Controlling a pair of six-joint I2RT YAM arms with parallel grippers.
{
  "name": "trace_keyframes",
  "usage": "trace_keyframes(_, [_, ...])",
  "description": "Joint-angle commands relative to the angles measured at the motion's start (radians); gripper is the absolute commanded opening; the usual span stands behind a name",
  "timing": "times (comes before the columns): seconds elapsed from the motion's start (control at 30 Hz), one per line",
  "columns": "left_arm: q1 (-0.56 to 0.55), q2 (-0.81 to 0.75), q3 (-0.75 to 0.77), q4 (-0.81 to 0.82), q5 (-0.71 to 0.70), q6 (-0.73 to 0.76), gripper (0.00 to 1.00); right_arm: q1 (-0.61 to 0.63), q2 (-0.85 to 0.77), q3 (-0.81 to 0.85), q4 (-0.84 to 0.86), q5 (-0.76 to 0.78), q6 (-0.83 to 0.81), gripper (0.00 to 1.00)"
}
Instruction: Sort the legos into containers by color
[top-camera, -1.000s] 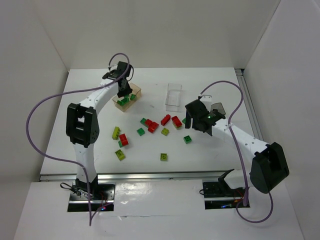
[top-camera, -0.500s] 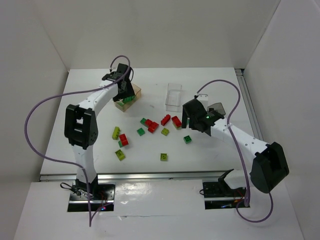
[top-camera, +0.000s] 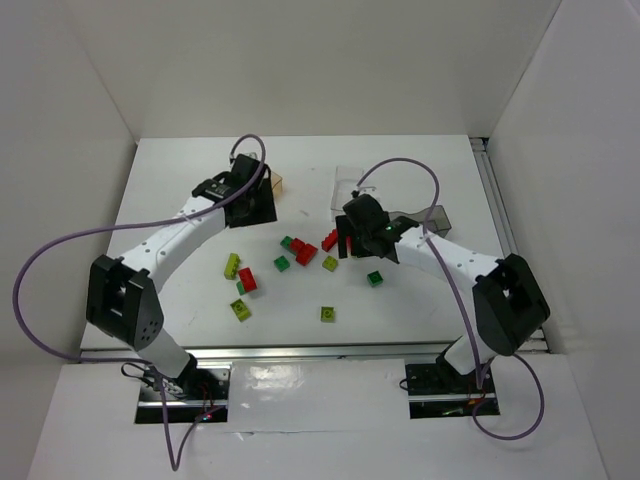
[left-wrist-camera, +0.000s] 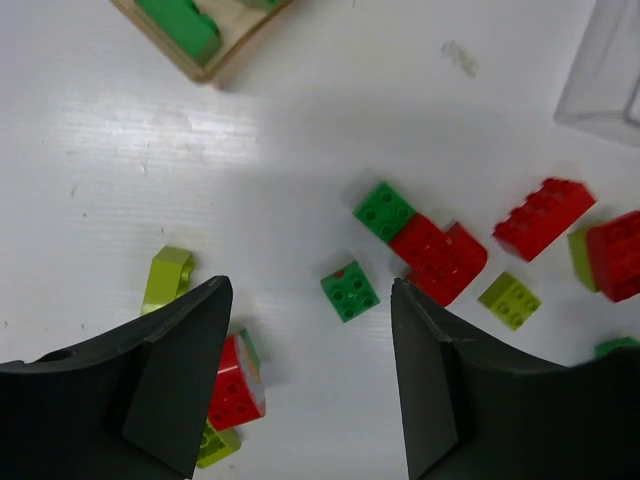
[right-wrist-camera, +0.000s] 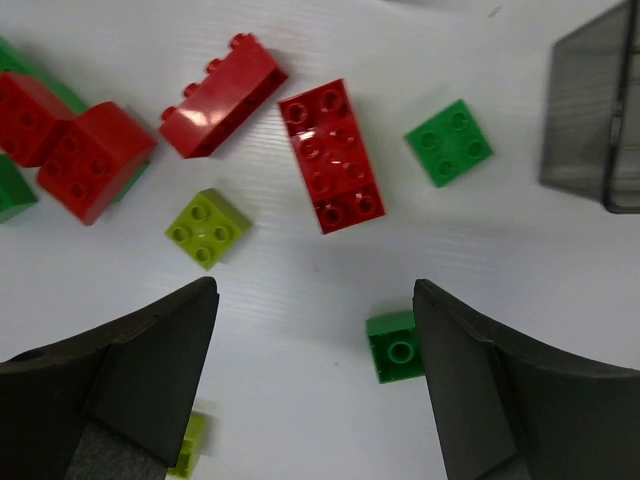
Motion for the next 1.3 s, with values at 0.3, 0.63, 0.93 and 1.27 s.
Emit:
trace_keyframes(0.3, [-0.011,-0.114,-0.099,-0.011,-0.055,-0.025,0.74,0.042,0.162,0.083,0.214,-0.136,0.273,0.88])
trace_keyframes(0.63, [-0.002,-0.125,-0.088,-0.029,-0.07,0.004,0.74,0.062,0.351,0.221,0.2,0.058,0.391,0.73])
trace_keyframes(0.93, [0.008,-0.125,-0.099,-0.029,-0.07,0.022,0.74,0.062,0.449,0.305,0.149,0.15,0.412,0.67])
trace_keyframes(1.27, [0.026,-0.116,-0.099,-0.029,-0.07,0.032,0.74,0.062,0.32,0.281,0.096,0.163,0.35,0.17])
